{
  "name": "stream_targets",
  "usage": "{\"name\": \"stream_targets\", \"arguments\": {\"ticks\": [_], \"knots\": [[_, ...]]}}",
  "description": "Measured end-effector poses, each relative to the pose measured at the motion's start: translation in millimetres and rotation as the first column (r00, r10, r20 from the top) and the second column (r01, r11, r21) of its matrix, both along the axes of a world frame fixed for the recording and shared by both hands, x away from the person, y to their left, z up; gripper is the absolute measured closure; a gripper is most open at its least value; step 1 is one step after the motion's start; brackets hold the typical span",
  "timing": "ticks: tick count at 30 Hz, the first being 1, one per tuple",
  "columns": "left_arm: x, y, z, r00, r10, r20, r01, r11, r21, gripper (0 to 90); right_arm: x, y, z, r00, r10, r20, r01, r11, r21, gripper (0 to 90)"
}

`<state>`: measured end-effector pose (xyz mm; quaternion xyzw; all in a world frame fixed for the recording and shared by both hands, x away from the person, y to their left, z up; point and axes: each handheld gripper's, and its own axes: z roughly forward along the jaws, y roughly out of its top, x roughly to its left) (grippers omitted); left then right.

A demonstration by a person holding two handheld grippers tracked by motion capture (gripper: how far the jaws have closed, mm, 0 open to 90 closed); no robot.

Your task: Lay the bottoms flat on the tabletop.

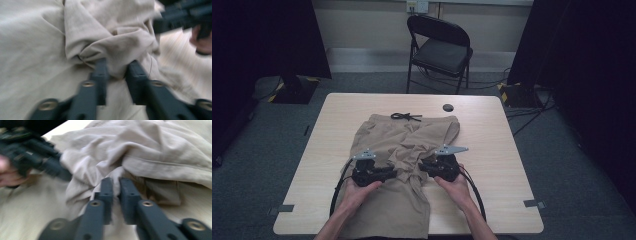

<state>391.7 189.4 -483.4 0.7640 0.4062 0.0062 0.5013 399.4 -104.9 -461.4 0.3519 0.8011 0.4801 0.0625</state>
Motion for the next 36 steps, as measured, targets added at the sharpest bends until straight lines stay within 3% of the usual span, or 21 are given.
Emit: {"name": "stream_targets", "arguments": {"ticks": [2,4,7,8,16,18,20,23,27,30,33,34,36], "knots": [[2.1,6.8,3.6,0.9999,0.013,0.003,-0.013,0.9994,-0.033,87.5,-8.5,1.1,4.8,0.9994,0.032,0.013,-0.032,0.999,0.015,87.8],[3.4,13.0,10.3,0.9993,0.032,0.020,-0.031,0.9990,-0.031,88.8,-18.0,3.4,8.5,0.9980,0.059,0.024,-0.060,0.998,0.018,88.8],[6.1,26.0,22.7,0.9978,0.058,0.033,-0.055,0.9953,-0.080,89.1,-34.5,8.4,10.8,0.9928,0.115,0.031,-0.116,0.993,0.030,89.5],[7.2,30.0,26.5,0.9970,0.068,0.038,-0.065,0.9949,-0.077,89.1,-39.4,10.4,9.8,0.9911,0.130,0.028,-0.131,0.991,0.036,89.6],[15.1,51.6,39.4,0.9908,0.120,0.062,-0.116,0.9905,-0.074,89.1,-67.5,34.8,-16.1,0.9727,0.230,-0.029,-0.231,0.973,-0.019,88.8],[16.5,54.4,37.0,0.9903,0.130,0.050,-0.127,0.9897,-0.067,89.1,-68.9,37.3,-23.9,0.9715,0.234,-0.041,-0.235,0.971,-0.041,82.4],[17.8,55.8,32.1,0.9905,0.133,0.034,-0.131,0.9896,-0.058,88.9,-68.6,35.5,-24.9,0.9718,0.232,-0.041,-0.234,0.971,-0.043,74.8],[18.8,58.0,25.3,0.9905,0.136,0.016,-0.135,0.9891,-0.058,88.6,-63.4,25.6,-13.3,0.9796,0.201,-0.013,-0.201,0.980,-0.010,61.8],[19.3,61.4,19.5,0.9898,0.143,-0.002,-0.142,0.9852,-0.096,87.5,-46.3,5.7,3.1,0.9947,0.100,0.024,-0.100,0.995,0.014,53.8],[19.5,60.7,19.5,0.9900,0.141,0.003,-0.140,0.9862,-0.088,87.5,-25.3,-0.4,1.1,0.9996,0.018,0.021,-0.018,1.000,-0.014,48.2],[19.8,59.2,20.1,0.9906,0.137,0.001,-0.136,0.9859,-0.097,87.5,-10.0,4.7,-2.6,0.9998,-0.005,0.018,0.006,1.000,-0.029,46.5],[19.9,58.8,20.5,0.9907,0.136,0.000,-0.136,0.9861,-0.096,87.5,-6.4,8.3,-4.3,0.9999,-0.002,0.010,0.002,1.000,-0.031,49.8],[19.0,58.9,21.4,0.9913,0.132,0.004,-0.131,0.9867,-0.097,87.6,-4.0,16.6,-6.3,0.9997,0.024,0.003,-0.024,0.999,-0.040,65.1]]}}
